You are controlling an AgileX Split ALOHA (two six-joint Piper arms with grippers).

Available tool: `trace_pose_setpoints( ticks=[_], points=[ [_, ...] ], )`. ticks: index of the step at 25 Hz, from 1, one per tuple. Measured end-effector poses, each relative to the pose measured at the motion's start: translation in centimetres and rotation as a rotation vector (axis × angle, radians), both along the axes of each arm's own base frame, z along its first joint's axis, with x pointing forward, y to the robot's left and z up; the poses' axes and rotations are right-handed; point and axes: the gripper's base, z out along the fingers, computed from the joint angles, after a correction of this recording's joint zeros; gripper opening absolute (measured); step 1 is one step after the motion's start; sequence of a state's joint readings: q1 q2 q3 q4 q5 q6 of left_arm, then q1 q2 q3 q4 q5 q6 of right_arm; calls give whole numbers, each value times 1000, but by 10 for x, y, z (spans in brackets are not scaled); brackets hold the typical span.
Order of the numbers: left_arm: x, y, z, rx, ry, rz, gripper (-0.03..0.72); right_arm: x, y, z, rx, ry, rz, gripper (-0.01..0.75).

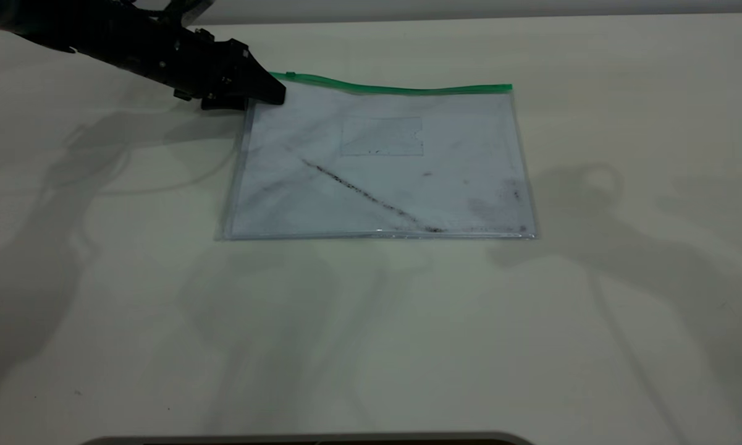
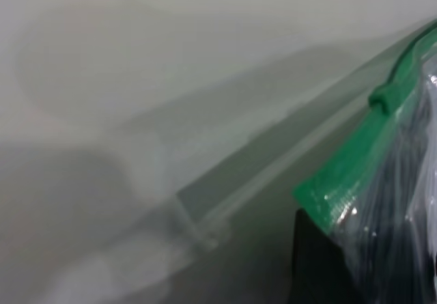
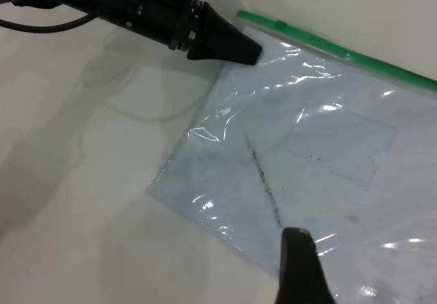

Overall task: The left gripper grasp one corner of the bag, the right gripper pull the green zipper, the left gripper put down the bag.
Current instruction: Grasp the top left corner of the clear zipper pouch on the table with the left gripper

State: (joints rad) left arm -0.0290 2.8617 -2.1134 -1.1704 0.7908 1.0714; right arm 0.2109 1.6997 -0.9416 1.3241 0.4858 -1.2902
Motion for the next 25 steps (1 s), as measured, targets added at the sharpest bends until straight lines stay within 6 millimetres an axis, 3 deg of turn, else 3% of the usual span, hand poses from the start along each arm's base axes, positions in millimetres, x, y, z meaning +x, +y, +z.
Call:
trace_pose_setpoints(
  ticks=[7, 10, 15, 19, 25],
  points=[
    [-1, -7, -1, -5, -3, -14, 448, 0, 0, 0, -6, -7, 7, 524],
    [-1, -8, -3, -1, -1, -13, 343, 0, 0, 0, -9, -10, 10, 524],
    [-2, -9, -1, -8, 3, -26, 70, 5, 1, 3, -61, -83, 71, 524],
    [0, -11, 15, -20, -16, -91, 55, 24, 5, 1, -89, -128, 107, 524],
    [-1, -21, 58, -20, -65, -346, 55, 63, 13, -30, -146, -149, 175, 524]
  ],
)
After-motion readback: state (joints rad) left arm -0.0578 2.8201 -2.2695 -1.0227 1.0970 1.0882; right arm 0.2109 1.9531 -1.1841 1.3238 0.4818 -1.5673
